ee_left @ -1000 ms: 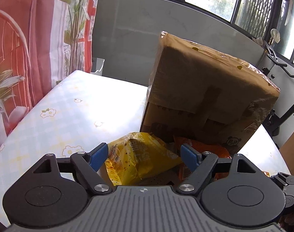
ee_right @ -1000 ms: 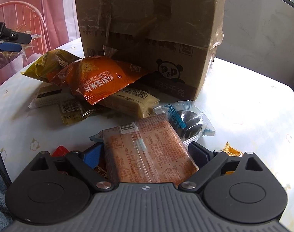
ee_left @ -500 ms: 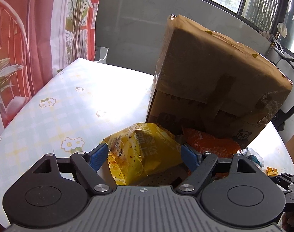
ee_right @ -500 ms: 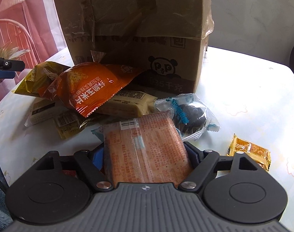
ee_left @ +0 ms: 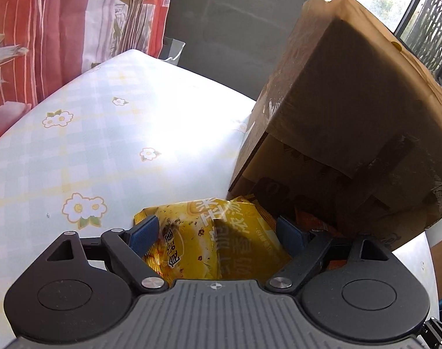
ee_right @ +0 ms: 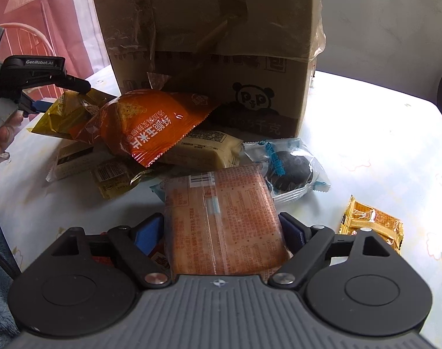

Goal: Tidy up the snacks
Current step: 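Grasp a yellow chip bag with the left tool while the right tool grasps the pink wafer pack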

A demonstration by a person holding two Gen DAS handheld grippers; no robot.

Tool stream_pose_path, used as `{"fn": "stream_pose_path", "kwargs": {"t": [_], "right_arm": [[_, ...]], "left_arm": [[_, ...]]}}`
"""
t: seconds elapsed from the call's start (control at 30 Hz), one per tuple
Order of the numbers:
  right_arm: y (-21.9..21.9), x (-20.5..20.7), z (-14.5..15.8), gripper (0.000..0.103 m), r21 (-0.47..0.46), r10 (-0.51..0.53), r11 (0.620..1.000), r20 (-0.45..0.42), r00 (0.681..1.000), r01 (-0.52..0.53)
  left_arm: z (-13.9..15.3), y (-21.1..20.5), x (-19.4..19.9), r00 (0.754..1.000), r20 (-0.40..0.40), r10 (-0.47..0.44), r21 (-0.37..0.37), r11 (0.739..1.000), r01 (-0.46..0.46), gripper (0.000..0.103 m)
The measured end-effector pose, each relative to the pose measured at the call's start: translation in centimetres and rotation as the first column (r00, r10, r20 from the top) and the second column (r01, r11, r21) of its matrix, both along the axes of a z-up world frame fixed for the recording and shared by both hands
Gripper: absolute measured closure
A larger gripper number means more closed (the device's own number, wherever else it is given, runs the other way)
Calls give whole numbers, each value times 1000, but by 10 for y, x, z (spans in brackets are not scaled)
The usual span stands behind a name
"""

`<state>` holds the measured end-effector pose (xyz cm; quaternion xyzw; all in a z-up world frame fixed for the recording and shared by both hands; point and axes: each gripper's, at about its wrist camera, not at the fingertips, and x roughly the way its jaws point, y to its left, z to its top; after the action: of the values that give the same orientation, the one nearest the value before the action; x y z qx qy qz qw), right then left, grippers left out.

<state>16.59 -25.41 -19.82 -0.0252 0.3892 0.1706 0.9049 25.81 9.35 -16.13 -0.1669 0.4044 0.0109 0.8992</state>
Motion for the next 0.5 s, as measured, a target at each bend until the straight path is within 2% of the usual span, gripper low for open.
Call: {"fn": "stream_pose_path", "kwargs": {"t": [0.1, 0.23, 0.43, 0.5], "right_arm": [[-1, -3, 2, 17, -6, -1, 1000, 2, 1000, 1], [-4, -4, 5, 17, 11, -7, 1000, 8, 1000, 7], [-7, -8, 7, 19, 7, -4, 1000, 12, 1000, 4], [-8, -9, 6, 19, 15, -6, 1000, 15, 1000, 6]], "left_arm": [[-5, -4, 1, 1000, -17, -9, 20, 1000, 9, 8], [-7, -7, -4, 999, 1, -37, 52, 998, 37, 8], [0, -13, -20, 995, 49, -91, 113, 990, 85, 27], [3, -12, -26, 994, 54, -97, 118, 989, 90, 29]]}}
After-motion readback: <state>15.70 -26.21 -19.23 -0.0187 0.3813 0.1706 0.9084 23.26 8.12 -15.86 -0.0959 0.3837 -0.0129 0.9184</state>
